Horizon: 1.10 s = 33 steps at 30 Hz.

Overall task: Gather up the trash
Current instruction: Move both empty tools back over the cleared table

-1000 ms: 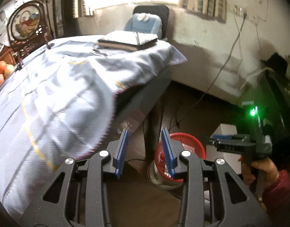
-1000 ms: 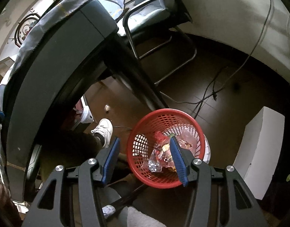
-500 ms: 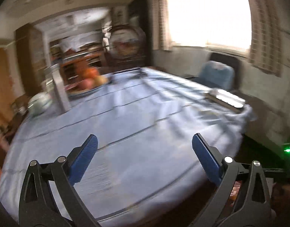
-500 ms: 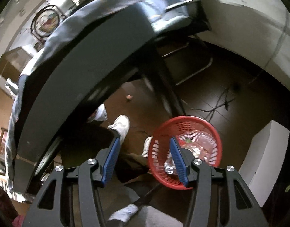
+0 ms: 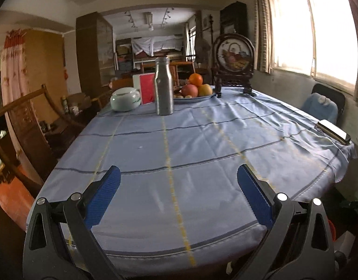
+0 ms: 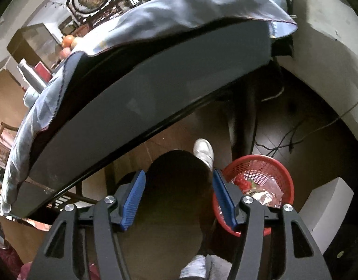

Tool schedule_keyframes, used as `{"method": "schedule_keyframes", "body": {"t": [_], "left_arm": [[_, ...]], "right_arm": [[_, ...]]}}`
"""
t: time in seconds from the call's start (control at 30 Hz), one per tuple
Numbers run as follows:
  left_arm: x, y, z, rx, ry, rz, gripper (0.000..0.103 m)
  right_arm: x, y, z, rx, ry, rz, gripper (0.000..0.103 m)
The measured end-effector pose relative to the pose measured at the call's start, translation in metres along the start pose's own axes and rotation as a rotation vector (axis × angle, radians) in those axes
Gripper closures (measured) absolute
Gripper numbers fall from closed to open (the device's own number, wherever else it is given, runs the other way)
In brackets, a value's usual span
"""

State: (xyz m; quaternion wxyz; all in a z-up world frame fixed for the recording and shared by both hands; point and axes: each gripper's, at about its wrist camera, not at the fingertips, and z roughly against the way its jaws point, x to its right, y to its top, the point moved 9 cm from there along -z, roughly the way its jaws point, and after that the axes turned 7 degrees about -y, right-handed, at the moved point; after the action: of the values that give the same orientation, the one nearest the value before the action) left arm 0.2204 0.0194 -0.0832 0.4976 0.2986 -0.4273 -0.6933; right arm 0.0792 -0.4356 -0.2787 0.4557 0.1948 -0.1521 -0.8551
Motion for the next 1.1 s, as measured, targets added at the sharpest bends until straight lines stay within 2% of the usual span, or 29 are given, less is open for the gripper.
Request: {"method": "schedule_keyframes", "body": {"t": [0.07, 0.2, 0.3, 0.4, 0.63, 0.77, 0.93, 1.1], "left_arm": [[-0.002, -0.001, -0.008, -0.02, -0.015, 0.017, 0.007], [0.002, 0.0, -0.025, -0.064, -0.03, 0.02, 0.007], [0.006, 0.005, -0.031, -0.09, 0.001, -0.019, 0.007], [0.01, 0.011, -0.036, -0.101, 0.031, -0.034, 0.007], [0.018, 0.017, -0.057, -0.139, 0.01, 0.03, 0.007], [0.031, 0.019, -0.068, -0.166, -0.014, 0.028, 0.007], [0.054, 0.027, -0.072, -0.15, -0.057, -0.011, 0.007], [0.081, 0.028, -0.078, -0.151, -0.139, -0.018, 0.007]], "right_arm": [[-0.011, 0.006, 0.002, 0.015, 0.002, 0.018, 0.041], [-0.031, 0.016, -0.002, 0.033, 0.058, 0.036, 0.038], [-0.037, 0.016, -0.014, 0.01, 0.092, 0.049, 0.037], [-0.038, 0.018, -0.021, 0.003, 0.131, 0.064, 0.037], [-0.029, 0.024, -0.023, 0.004, 0.166, 0.068, 0.036], [-0.021, 0.019, -0.023, 0.021, 0.171, 0.03, 0.03], [-0.004, 0.015, -0.018, 0.032, 0.137, -0.011, 0.027], [0.016, 0.021, 0.001, 0.084, 0.088, -0.04, 0.026]]}}
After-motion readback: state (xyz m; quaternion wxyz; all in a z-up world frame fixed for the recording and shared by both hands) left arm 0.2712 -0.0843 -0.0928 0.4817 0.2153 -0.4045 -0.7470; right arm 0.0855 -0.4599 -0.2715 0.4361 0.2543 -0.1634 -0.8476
